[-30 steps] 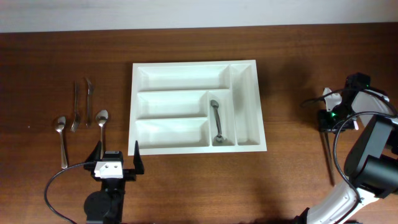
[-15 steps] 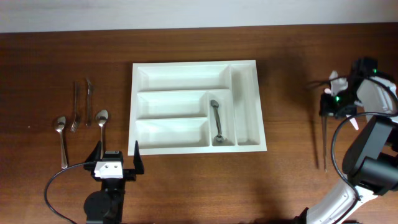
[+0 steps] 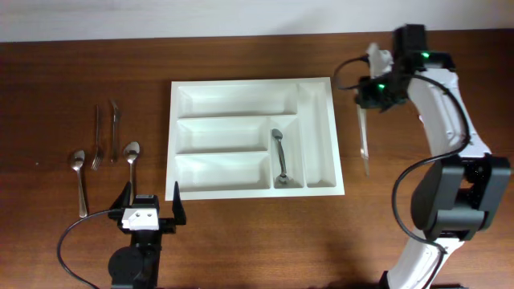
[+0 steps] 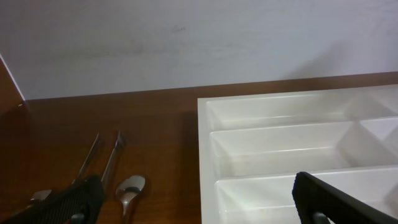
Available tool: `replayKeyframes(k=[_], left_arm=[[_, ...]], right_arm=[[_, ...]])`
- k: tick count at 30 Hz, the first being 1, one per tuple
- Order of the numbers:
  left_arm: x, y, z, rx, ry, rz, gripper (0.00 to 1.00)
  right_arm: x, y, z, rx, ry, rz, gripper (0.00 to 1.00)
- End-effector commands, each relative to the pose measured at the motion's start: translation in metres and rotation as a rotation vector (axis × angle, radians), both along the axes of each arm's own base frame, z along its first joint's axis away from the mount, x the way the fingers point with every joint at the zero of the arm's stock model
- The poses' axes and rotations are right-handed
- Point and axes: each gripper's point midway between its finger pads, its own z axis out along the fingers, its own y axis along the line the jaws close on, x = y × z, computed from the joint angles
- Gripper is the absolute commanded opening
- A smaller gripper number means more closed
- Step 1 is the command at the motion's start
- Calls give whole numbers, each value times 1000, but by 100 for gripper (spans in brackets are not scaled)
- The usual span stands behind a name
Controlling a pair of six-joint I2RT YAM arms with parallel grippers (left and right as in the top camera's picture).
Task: Pack container
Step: 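Carry the tongs with the right gripper into the tray's rightmost compartment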
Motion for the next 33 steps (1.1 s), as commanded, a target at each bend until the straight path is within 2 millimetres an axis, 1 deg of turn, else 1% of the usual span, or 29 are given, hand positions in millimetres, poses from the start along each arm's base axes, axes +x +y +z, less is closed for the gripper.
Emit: replayKeyframes(k=[1,5,12,15,19,22,30,33], left_arm=[[0,3,0,16,-5,14,99],[0,3,0,16,-5,14,99],[0,3,0,16,-5,14,99],[0,3,0,16,-5,14,99],[0,3,0,16,-5,14,99],[0,3,0,16,-5,14,99],[0,3,0,16,-5,14,99],[0,3,0,16,-5,14,99]], right_arm=[[9,38,19,51,-40,21,4],[9,63,22,70,-39,28,4],[9,88,23,94,-40,23,4],[9,94,23,101,-37,18,4],[9,95,21,101,-35,19,4],[11,95,14,97,-26,18,4],[11,98,-23,89,54,23,4],[11,101,-28,89,58,28,4]])
